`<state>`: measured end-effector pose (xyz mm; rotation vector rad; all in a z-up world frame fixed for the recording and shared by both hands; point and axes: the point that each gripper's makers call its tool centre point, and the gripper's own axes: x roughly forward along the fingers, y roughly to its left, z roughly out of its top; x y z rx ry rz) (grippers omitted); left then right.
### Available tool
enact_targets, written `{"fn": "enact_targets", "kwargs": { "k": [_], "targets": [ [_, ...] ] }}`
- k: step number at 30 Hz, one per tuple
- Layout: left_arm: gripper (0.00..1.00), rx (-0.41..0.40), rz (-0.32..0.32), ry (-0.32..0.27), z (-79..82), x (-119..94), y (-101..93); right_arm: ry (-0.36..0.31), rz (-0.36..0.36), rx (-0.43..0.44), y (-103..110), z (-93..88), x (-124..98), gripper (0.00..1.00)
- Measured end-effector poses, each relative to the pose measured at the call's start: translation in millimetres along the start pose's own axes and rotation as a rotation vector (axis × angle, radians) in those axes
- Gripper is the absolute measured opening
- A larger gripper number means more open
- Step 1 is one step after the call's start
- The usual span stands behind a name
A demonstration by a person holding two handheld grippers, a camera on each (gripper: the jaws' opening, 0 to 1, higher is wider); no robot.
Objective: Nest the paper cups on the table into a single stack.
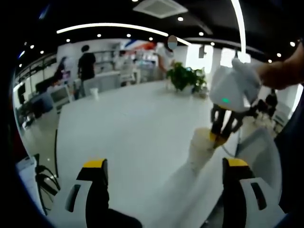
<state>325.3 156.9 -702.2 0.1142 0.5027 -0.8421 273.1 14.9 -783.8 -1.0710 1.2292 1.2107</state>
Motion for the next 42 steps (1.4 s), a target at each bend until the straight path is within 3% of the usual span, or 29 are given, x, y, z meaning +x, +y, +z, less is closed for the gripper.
{"fn": "enact_targets", "kwargs": {
  "k": [12,20,23,30,36,42],
  "targets": [
    [0.98,-0.002,0.005,0.002,-2.8,1,-0.7,-0.030,0.000,-0.018,3,4.8,0,0.00],
    [0.98,-0.004,0.011,-0.005,-1.5,0,1.9,-0.090,0.004,-0.025,4,10.0,-10,0.12],
    [0.98,-0.003,0.010,-0.005,-1.4,0,2.2,-0.126,-0.010,-0.032,1,13.0,-17,0.22],
    [0.98,0.006,0.008,-0.009,1.8,2,1.3,-0.284,-0.056,-0.049,-10,27.1,-41,0.46],
    [0.98,0.011,-0.001,-0.019,5.6,5,-2.2,-0.374,-0.101,0.012,-28,16.8,-59,0.61],
    [0.98,0.025,0.000,-0.040,9.1,6,-4.1,-0.528,-0.122,0.120,-39,-2.4,-77,0.70]
  ]
}}
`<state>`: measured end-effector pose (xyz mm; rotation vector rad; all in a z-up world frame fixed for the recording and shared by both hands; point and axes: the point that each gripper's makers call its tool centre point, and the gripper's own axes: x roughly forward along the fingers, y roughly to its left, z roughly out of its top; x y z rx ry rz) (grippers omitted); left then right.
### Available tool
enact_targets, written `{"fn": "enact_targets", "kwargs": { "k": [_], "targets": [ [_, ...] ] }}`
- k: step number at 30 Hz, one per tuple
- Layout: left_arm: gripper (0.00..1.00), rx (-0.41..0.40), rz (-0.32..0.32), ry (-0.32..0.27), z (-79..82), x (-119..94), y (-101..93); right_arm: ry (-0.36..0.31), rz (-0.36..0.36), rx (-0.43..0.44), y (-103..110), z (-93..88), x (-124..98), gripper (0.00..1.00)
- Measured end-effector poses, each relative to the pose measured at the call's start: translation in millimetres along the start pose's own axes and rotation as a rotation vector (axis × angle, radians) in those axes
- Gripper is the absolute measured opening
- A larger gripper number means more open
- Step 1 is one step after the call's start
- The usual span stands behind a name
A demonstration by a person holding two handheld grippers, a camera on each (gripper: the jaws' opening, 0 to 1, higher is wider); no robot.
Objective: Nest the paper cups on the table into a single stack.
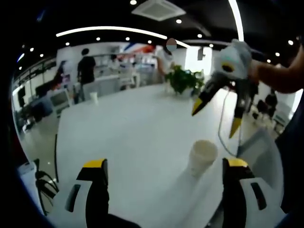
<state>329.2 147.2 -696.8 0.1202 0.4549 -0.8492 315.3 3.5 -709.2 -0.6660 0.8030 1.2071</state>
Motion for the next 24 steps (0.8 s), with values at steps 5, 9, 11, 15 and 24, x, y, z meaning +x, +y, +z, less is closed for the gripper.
{"fn": "enact_targets", "kwargs": {
  "k": [5,9,11,15,24],
  "targets": [
    [0.98,0.012,0.000,0.005,0.0,1,0.0,-0.078,-0.074,0.059,-17,-19.1,-20,0.81],
    [0.98,0.016,0.003,-0.003,0.6,2,-0.4,-0.193,-0.150,0.093,-28,-25.4,-34,0.84],
    [0.98,0.012,0.002,-0.007,-0.3,2,-0.8,-0.240,-0.177,0.106,-31,-29.1,-39,0.89],
    [0.98,0.020,-0.010,-0.011,-4.0,4,-5.4,-0.297,-0.209,0.132,-32,-40.0,-46,0.93],
    [0.98,0.027,-0.040,-0.035,-14.3,5,-19.3,-0.433,-0.254,0.206,-30,-60.5,-58,1.00]
  ]
}}
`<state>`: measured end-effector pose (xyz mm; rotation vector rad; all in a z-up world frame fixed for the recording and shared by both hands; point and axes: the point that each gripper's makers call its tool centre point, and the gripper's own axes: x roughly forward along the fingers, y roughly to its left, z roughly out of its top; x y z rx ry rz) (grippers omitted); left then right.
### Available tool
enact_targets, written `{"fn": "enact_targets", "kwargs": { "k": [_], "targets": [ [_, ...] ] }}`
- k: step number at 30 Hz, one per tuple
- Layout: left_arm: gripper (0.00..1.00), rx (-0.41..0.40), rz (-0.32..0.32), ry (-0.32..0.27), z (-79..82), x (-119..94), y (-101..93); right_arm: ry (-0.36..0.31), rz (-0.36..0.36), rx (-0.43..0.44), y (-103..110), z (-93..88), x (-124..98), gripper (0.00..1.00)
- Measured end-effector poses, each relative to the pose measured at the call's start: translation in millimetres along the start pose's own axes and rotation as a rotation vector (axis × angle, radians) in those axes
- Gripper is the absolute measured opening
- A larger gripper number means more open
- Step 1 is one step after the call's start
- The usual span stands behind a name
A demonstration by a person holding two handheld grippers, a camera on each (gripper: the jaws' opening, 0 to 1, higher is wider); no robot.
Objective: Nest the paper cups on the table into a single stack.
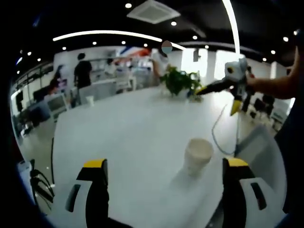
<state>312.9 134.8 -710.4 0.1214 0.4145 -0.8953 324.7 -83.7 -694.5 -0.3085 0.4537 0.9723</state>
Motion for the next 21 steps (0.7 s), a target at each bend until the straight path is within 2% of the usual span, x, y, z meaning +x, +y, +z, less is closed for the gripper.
{"fn": "enact_targets", "kwargs": {
  "k": [3,7,11,14,15,21],
  "targets": [
    [0.98,-0.001,0.011,0.014,-5.9,1,-0.2,-0.025,-0.009,0.018,0,-6.3,-2,1.00],
    [0.98,0.005,0.037,0.008,-9.2,-1,4.9,-0.039,-0.027,-0.010,0,-20.1,-1,1.00],
    [0.98,0.003,0.043,0.011,-14.7,-2,4.6,-0.113,-0.046,-0.045,0,-20.6,-4,1.00],
    [0.98,0.005,0.033,0.003,-17.6,-2,1.0,-0.145,-0.057,-0.046,0,-21.9,-6,1.00],
    [0.98,0.008,0.018,-0.002,-18.2,-1,-4.5,-0.152,-0.061,-0.044,-1,-22.9,-6,1.00],
    [0.98,0.011,0.012,0.000,-22.1,1,-8.1,-0.144,-0.066,-0.030,1,-32.1,-4,1.00]
  ]
}}
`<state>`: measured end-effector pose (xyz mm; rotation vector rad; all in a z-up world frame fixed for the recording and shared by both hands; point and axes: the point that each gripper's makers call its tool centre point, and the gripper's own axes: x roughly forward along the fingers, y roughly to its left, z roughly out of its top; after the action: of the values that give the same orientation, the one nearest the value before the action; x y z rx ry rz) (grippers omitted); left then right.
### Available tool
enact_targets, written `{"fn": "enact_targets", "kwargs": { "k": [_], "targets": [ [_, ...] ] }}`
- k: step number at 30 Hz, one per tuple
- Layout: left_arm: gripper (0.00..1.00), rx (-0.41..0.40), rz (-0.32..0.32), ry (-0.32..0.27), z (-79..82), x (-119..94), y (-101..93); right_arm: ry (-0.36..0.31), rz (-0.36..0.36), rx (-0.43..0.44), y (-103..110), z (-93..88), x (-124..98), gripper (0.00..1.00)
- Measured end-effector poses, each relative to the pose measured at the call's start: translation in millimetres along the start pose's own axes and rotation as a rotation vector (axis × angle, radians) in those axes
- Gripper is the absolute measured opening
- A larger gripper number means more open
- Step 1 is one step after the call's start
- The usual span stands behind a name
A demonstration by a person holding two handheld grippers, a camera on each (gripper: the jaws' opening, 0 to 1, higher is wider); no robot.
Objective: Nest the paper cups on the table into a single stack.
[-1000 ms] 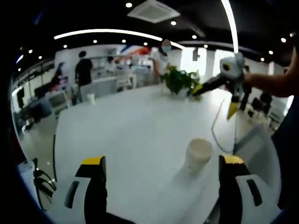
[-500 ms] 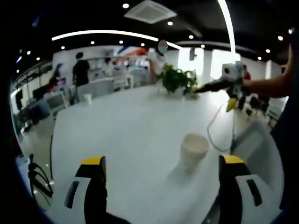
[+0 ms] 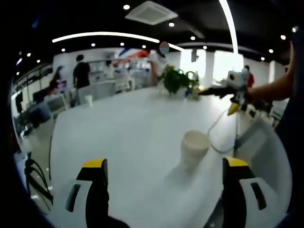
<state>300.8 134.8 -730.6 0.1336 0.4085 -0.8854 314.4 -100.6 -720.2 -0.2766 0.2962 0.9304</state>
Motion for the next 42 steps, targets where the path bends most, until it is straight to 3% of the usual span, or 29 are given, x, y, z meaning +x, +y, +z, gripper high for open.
{"fn": "enact_targets", "kwargs": {
  "k": [10,20,22,26,42],
  "targets": [
    [0.98,0.013,0.017,-0.006,-2.1,2,4.3,0.008,0.013,0.017,3,-1.2,4,1.00],
    [0.98,0.009,-0.020,0.027,-15.0,13,-4.6,0.020,0.067,0.003,18,-10.0,16,0.99],
    [0.98,0.003,-0.009,-0.008,-11.7,17,-3.6,0.025,0.079,0.000,21,-13.9,20,0.98],
    [0.98,0.017,-0.034,-0.005,-13.2,22,-10.3,0.036,0.099,0.007,28,-19.6,26,0.96],
    [0.93,0.036,-0.094,0.065,-28.5,56,-28.0,0.083,0.182,0.000,52,-38.4,54,0.87]
  ]
}}
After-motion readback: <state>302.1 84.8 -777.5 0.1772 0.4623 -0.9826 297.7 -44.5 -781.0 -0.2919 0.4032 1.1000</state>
